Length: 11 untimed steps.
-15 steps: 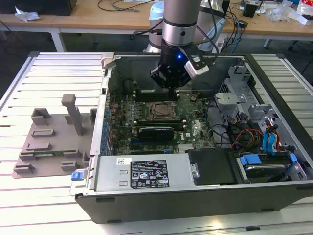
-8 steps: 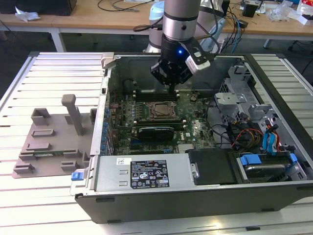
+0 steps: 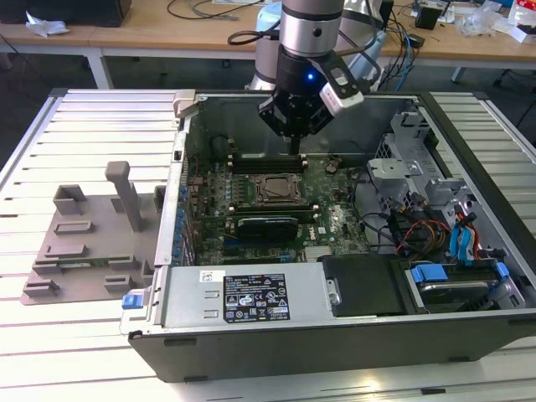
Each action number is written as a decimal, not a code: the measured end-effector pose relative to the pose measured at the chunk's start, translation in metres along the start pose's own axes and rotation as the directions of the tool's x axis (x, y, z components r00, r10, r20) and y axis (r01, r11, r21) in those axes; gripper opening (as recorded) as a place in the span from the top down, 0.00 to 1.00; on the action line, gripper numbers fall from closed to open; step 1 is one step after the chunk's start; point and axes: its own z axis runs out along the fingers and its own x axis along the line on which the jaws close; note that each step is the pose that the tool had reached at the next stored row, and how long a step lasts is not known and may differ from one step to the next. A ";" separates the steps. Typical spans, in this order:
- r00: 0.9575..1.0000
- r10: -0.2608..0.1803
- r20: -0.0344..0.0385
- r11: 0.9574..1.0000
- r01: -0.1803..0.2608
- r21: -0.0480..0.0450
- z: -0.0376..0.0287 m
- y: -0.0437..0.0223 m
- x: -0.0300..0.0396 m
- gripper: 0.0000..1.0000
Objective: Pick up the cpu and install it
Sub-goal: 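Install the first cpu locking lever, then install the second cpu locking lever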
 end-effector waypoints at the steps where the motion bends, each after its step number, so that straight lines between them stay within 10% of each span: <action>1: 1.000 0.000 0.000 1.000 0.000 0.000 -0.0006 0.0000 0.0000 0.89; 11: 1.000 0.000 0.000 1.000 0.000 0.000 -0.0024 -0.0007 0.0000 0.89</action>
